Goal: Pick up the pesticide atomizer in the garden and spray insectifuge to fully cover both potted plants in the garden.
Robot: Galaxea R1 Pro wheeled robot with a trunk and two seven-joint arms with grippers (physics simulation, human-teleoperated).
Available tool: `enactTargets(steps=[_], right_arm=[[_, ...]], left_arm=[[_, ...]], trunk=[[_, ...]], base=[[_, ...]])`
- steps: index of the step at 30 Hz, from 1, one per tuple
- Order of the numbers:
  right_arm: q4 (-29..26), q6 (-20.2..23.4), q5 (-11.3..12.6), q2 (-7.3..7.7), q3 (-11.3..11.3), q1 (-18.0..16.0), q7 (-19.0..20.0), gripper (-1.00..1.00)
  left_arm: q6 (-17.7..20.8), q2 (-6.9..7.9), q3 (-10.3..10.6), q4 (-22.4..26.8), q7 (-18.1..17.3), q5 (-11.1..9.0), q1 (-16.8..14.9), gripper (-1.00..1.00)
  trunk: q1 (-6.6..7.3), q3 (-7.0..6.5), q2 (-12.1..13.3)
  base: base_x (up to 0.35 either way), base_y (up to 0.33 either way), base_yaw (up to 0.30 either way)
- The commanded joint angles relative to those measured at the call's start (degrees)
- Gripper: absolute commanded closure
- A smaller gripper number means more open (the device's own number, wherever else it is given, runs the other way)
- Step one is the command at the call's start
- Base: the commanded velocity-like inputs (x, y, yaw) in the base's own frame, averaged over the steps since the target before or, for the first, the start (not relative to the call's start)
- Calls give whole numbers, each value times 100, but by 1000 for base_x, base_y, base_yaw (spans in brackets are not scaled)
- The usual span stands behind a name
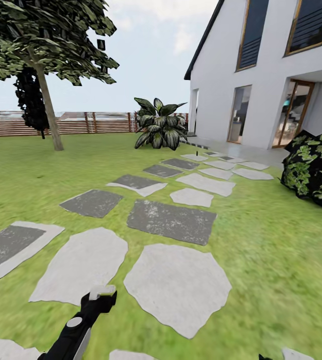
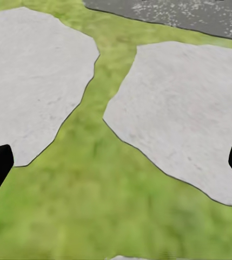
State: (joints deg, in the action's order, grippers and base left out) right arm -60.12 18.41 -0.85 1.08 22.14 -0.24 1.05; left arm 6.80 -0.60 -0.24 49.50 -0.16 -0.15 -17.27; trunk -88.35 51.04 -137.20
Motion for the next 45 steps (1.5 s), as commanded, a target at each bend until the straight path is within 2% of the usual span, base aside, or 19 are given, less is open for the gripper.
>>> enactTargets(steps=[1, 45], right_arm=[[-9, 33, -10, 0, 3, -2, 10, -100], [-9, 40, -26, 15, -17, -2, 18, -100]], left_arm=[[33, -1, -3, 9, -2, -2, -2, -100], [35, -1, 3, 10, -2, -1, -3, -100]], trunk=[[-2, 6, -2], [-2, 6, -2]], base=[[336, 0, 0], [336, 0, 0]])
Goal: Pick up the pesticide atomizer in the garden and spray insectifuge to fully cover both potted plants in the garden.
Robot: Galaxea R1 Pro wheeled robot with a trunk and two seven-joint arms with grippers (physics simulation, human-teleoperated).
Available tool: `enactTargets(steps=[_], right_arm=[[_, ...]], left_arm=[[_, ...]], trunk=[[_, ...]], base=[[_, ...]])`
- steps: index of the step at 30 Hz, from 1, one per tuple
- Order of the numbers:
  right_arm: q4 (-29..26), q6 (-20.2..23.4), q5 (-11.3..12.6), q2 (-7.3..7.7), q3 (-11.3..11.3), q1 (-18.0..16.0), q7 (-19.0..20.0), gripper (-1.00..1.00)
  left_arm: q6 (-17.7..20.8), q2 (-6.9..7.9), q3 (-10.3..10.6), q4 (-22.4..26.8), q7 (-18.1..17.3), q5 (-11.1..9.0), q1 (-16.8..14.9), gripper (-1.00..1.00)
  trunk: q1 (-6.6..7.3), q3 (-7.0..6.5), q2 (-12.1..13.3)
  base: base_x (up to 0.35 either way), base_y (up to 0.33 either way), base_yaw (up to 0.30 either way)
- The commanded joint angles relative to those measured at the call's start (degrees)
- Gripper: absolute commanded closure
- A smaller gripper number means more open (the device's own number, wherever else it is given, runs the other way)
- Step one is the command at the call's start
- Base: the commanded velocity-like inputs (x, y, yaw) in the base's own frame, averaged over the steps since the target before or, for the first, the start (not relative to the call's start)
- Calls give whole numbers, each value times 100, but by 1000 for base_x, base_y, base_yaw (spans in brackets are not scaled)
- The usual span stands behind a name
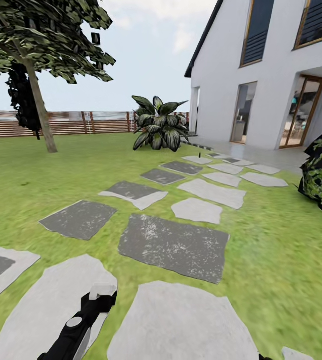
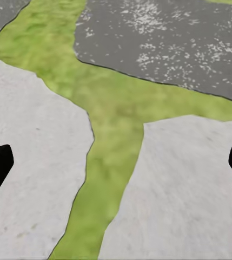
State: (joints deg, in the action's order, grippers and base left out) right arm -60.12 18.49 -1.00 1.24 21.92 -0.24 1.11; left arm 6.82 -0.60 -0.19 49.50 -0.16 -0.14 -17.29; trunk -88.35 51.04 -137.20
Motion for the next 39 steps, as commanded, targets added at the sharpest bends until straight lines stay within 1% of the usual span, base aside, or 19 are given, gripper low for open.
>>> enactTargets(steps=[1, 21, 39], right_arm=[[-9, 32, -9, -3, 5, -2, 12, -100], [-9, 32, -49, -18, -8, -2, 3, -100], [-3, 23, -8, -12, 13, -2, 3, -100]], left_arm=[[34, -1, -4, 11, -2, -2, -2, -100], [47, 17, -11, 16, -1, 14, 1, -100], [46, 16, -8, 16, -2, 14, -2, -100]], trunk=[[-2, 6, -2], [-2, 6, -2], [-2, 6, -2]], base=[[336, 0, 0], [336, 0, 0], [336, 0, 0]])
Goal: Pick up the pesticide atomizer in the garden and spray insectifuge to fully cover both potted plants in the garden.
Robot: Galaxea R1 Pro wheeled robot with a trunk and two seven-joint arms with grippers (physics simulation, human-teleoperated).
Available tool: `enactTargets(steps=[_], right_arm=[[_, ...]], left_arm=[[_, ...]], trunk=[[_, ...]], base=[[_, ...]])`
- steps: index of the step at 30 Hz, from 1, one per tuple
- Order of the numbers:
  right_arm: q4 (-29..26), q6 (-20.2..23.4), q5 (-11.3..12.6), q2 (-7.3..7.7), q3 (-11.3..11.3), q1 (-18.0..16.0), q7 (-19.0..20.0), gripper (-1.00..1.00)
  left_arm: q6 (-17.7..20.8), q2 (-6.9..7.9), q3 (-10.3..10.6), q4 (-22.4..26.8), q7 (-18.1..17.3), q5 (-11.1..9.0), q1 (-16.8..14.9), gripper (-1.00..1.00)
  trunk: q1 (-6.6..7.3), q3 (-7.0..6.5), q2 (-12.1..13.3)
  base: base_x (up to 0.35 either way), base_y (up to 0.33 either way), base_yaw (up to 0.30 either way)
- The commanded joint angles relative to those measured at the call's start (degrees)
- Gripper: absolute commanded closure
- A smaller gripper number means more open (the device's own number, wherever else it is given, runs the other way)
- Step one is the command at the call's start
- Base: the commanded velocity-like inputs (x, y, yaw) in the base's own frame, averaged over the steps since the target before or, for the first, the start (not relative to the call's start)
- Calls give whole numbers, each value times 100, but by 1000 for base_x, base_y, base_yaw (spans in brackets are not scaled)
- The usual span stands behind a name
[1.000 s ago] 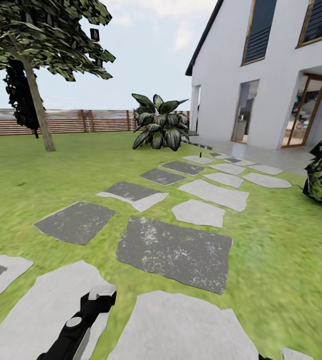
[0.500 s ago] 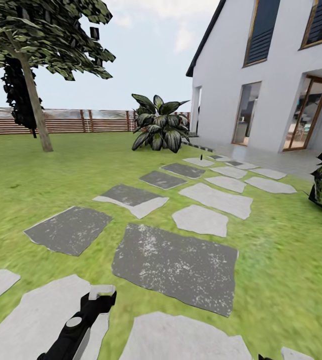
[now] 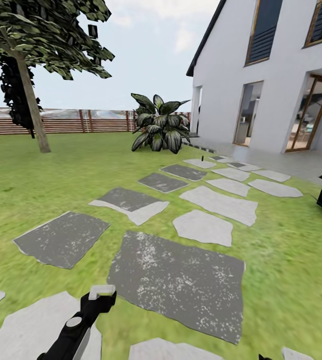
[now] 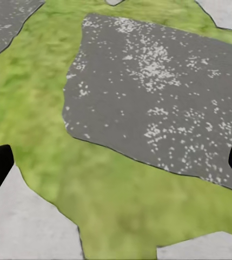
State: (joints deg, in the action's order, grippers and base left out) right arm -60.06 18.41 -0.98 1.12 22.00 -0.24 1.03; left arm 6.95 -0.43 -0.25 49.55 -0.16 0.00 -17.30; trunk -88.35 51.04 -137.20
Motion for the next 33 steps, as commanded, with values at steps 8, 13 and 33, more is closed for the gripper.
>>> enactTargets(steps=[8, 13, 33], right_arm=[[-6, 32, -33, -2, 11, -2, 9, -100], [-5, 31, -25, -1, 7, -2, 10, -100], [-17, 40, -3, 2, 7, -2, 8, -100]], left_arm=[[34, -1, -2, 10, 0, 0, -1, -100], [34, -1, -2, 10, 1, 0, -1, -100], [34, -1, -2, 10, -1, 0, -1, -100]], trunk=[[-2, 6, -2], [-2, 6, -2], [-2, 6, -2]], base=[[336, 0, 0], [336, 0, 0], [336, 0, 0]])
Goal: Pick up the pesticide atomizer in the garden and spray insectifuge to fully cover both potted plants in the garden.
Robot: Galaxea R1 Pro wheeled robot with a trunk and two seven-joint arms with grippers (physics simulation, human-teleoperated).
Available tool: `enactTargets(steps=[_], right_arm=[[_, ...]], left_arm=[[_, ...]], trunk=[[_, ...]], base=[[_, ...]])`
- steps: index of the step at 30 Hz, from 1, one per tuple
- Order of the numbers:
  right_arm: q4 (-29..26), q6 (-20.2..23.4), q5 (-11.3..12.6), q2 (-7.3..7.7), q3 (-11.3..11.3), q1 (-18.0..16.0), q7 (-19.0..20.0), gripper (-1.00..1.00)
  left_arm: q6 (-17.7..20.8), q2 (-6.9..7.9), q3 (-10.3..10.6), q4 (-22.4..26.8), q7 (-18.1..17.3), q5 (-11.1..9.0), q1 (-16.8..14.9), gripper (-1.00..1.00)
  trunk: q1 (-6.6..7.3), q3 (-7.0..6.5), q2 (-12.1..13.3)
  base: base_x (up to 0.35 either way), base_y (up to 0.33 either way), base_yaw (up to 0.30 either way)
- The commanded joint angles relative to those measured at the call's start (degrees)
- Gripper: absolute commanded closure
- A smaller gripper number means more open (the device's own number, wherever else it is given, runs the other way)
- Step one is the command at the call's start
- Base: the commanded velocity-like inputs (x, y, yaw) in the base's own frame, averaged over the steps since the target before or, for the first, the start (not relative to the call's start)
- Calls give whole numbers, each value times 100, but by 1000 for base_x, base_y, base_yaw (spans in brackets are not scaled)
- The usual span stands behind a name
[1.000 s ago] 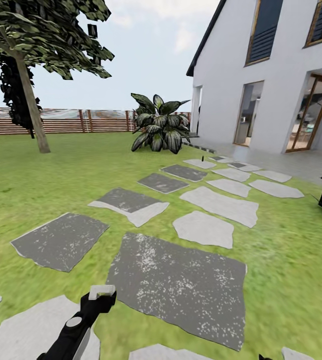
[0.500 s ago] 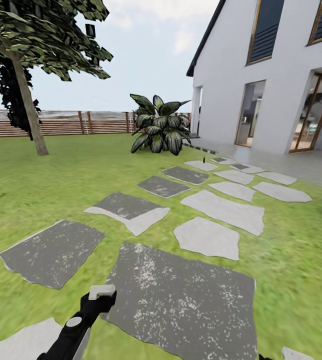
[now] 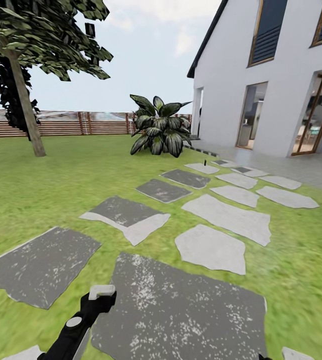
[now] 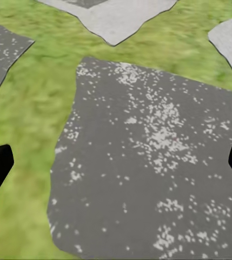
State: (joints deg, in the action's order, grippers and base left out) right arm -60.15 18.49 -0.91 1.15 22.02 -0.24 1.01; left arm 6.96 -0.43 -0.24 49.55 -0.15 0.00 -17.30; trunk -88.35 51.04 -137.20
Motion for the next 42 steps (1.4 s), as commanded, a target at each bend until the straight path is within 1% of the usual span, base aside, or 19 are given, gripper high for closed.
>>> enactTargets(steps=[1, 9, 21, 31, 42], right_arm=[[-10, 32, -10, -1, 4, -2, 12, -100], [-13, 32, -13, -2, -4, -2, 13, -100], [-7, 32, -19, -3, -12, -2, 13, -100], [-6, 32, -41, -9, -12, -2, 14, -100], [-6, 32, -6, -5, -6, -2, 22, -100]], left_arm=[[33, -1, -3, 10, -2, 0, -1, -100], [33, -1, -4, 10, -1, 0, -1, -100], [33, -1, -4, 10, 0, 0, -1, -100], [33, -1, -5, 10, 0, 0, -1, -100], [33, -1, -3, 10, -2, 0, -1, -100]], trunk=[[-2, 6, -2], [-2, 6, -2], [-2, 6, -2], [-2, 6, -2], [-2, 6, -2]], base=[[336, 0, 0], [336, 0, -15], [336, 0, -124], [336, 0, -9], [336, 0, 0]])
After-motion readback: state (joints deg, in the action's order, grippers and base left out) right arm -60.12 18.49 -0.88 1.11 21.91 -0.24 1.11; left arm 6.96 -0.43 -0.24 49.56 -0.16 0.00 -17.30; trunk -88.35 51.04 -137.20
